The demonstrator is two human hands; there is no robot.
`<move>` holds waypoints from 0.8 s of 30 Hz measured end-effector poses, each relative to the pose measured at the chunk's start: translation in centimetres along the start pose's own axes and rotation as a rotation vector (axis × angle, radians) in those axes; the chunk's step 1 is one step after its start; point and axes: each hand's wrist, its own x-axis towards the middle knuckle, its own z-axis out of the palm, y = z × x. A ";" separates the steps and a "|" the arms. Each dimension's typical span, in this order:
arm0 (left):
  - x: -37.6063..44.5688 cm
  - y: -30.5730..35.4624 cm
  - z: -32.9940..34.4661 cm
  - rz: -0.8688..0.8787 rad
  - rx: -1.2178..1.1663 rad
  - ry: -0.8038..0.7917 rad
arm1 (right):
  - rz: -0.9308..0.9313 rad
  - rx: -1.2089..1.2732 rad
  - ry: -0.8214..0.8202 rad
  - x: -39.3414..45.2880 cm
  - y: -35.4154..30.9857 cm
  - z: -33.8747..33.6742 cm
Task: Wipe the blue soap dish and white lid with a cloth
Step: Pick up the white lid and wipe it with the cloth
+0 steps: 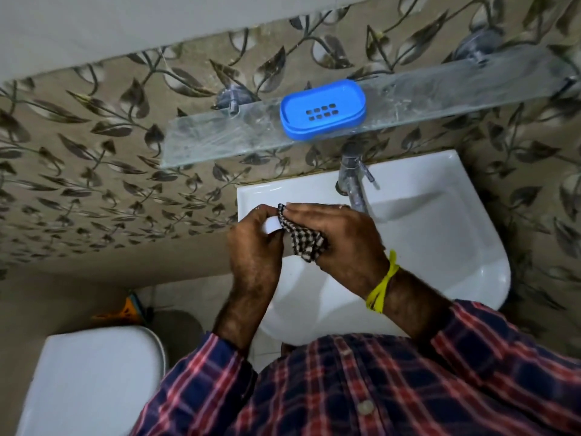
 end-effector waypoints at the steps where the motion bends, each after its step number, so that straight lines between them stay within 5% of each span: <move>1: 0.2 -0.2 -0.2 -0.010 -0.036 0.022 | -0.031 -0.002 -0.021 -0.2 -0.2 0.1; 12: -0.4 -1.0 -1.3 0.066 -0.103 0.104 | -0.048 -0.073 -0.033 -1.3 -0.4 -0.1; 16: -1.2 -1.5 -0.8 0.060 -0.095 0.085 | 0.096 -0.022 0.058 -0.1 -0.1 -0.5; 20: -1.1 -2.2 -1.4 0.107 -0.121 0.088 | -0.046 -0.057 -0.040 -1.4 -1.2 0.1; 24: -2.3 -2.6 -1.4 0.072 -0.188 0.135 | 0.018 -0.054 0.032 -0.7 0.0 0.1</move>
